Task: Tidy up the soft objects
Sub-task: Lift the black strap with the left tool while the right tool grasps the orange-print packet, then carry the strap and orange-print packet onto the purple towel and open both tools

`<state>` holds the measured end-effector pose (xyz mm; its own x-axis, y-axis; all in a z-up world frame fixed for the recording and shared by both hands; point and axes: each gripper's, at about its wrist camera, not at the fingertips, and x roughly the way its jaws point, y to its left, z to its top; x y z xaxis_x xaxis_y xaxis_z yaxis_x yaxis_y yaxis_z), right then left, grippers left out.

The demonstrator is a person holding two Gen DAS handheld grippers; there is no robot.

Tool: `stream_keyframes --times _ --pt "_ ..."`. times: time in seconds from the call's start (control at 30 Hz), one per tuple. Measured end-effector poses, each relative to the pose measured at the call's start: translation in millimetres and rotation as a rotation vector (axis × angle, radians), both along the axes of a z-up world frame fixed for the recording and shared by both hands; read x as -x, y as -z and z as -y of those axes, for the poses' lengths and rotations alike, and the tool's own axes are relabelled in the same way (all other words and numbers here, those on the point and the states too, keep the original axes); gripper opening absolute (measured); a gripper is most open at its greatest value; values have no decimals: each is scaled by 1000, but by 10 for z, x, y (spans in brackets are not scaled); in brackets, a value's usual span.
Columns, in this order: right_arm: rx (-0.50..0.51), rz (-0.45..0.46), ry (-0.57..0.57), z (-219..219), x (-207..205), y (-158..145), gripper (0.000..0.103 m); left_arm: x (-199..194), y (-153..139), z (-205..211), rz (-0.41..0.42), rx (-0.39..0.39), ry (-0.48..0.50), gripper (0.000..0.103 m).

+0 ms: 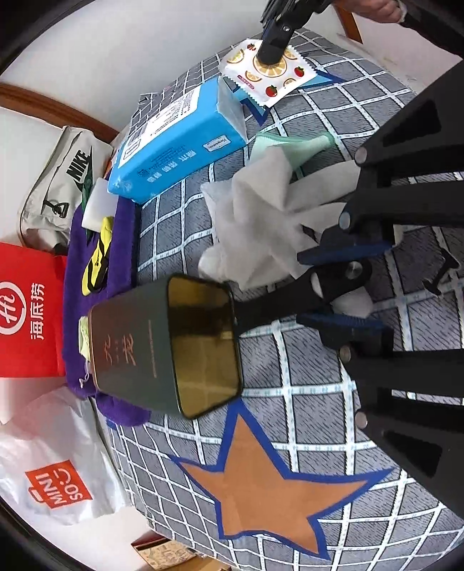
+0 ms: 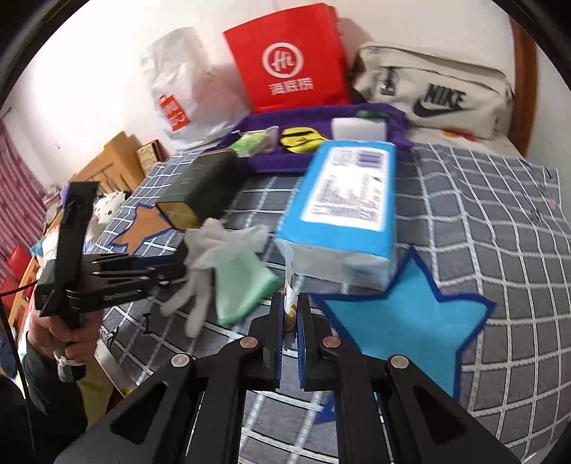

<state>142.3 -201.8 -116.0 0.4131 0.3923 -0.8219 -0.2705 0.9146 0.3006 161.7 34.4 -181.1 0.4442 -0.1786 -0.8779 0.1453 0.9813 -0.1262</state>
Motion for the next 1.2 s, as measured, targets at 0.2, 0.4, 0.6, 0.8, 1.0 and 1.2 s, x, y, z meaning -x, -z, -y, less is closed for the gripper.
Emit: stream_keyframes --times 0.2,0.4,0.6,0.8,1.0,1.2 --pt "-29 -14 9 128 1 114 7 49 -90 -156 9 -33 -40 23" --pt "-41 -19 16 227 -4 160 7 -56 -24 -261 -41 -64 -111 44" --pt "-32 -39 12 259 -14 249 7 -196 81 -154 -39 -165 -126 50" --pt "-24 -45 1 238 -33 302 7 -193 78 23 6 -183 -47 18" --pt "-50 -9 -38 211 -25 130 6 -141 1 -89 3 -96 -73 18" --pt "-83 32 -54 199 -33 -100 6 -39 -183 -162 27 -60 -84 18"
